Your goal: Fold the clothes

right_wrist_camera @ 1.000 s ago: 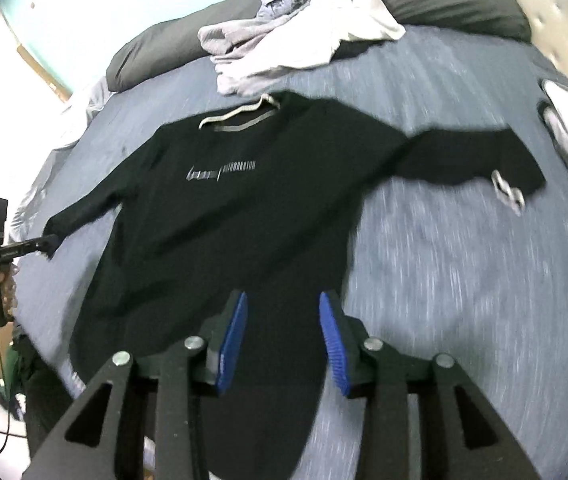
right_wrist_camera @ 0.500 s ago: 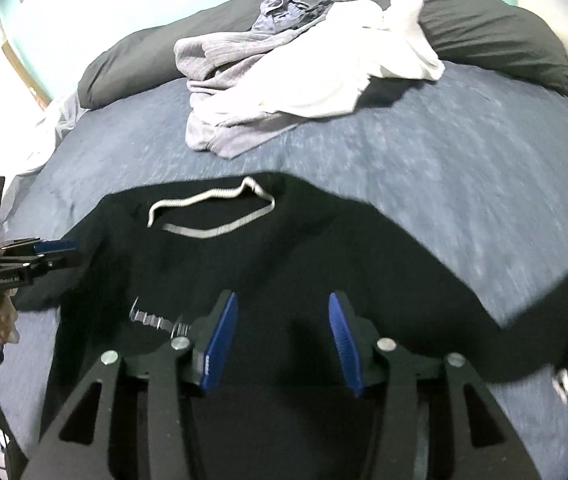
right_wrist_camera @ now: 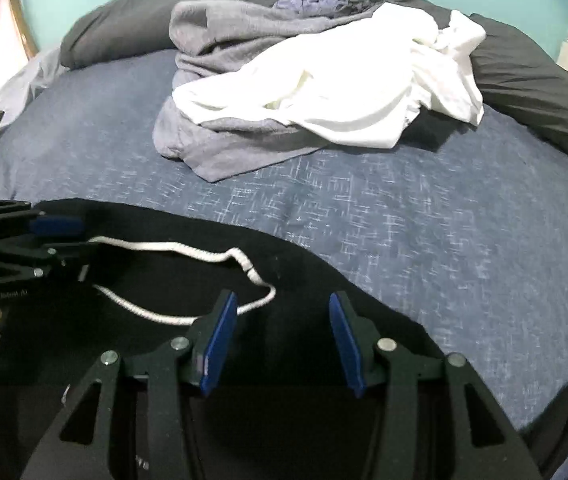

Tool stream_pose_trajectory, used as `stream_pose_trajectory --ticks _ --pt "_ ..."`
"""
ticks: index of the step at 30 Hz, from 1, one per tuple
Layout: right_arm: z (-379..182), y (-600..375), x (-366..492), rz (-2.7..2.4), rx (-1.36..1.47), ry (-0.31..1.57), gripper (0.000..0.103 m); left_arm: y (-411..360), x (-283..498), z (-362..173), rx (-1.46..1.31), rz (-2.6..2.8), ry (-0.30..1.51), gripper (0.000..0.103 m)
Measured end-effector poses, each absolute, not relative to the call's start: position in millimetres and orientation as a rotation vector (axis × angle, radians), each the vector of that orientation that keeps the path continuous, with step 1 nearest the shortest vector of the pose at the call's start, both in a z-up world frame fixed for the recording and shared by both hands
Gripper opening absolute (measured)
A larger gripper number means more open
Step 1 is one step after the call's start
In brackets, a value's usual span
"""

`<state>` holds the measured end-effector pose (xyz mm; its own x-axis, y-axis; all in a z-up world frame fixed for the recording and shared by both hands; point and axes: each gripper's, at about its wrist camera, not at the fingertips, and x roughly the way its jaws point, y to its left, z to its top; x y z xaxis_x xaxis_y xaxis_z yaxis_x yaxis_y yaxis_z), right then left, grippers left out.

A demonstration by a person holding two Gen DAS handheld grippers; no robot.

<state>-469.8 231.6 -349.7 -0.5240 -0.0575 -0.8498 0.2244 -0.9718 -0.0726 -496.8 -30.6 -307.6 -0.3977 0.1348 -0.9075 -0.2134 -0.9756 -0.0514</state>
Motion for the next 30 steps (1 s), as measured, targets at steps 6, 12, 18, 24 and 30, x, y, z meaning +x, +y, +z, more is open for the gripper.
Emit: stream_pose_trajectory --ticks 6,12,18,24,30 --pt "-365.7 224.6 -493.0 -2.595 1.501 0.329 0.047 -31.3 -508.0 -316.0 -1.567 2.454 0.161 0.023" --pt "-368.2 228.7 -506.5 -2.61 1.507 0.33 0.01 -45.1 -516.3 -299.7 -1.512 2.455 0.064 0.009" --pt "-340.8 254.8 -520.3 -2.564 1.454 0.106 0.008 -67.3 -529.1 -263.9 -1.447 2.473 -0.052 0.009" --pt "-322.2 257.2 -537.6 -2.524 1.457 0.072 0.007 -69.9 -551.6 -263.5 -1.496 2.471 -0.098 0.008" --pt "-336.8 254.4 -556.1 -2.518 1.496 0.062 0.007 -72.8 -568.0 -280.6 -1.551 2.477 -0.126 0.008"
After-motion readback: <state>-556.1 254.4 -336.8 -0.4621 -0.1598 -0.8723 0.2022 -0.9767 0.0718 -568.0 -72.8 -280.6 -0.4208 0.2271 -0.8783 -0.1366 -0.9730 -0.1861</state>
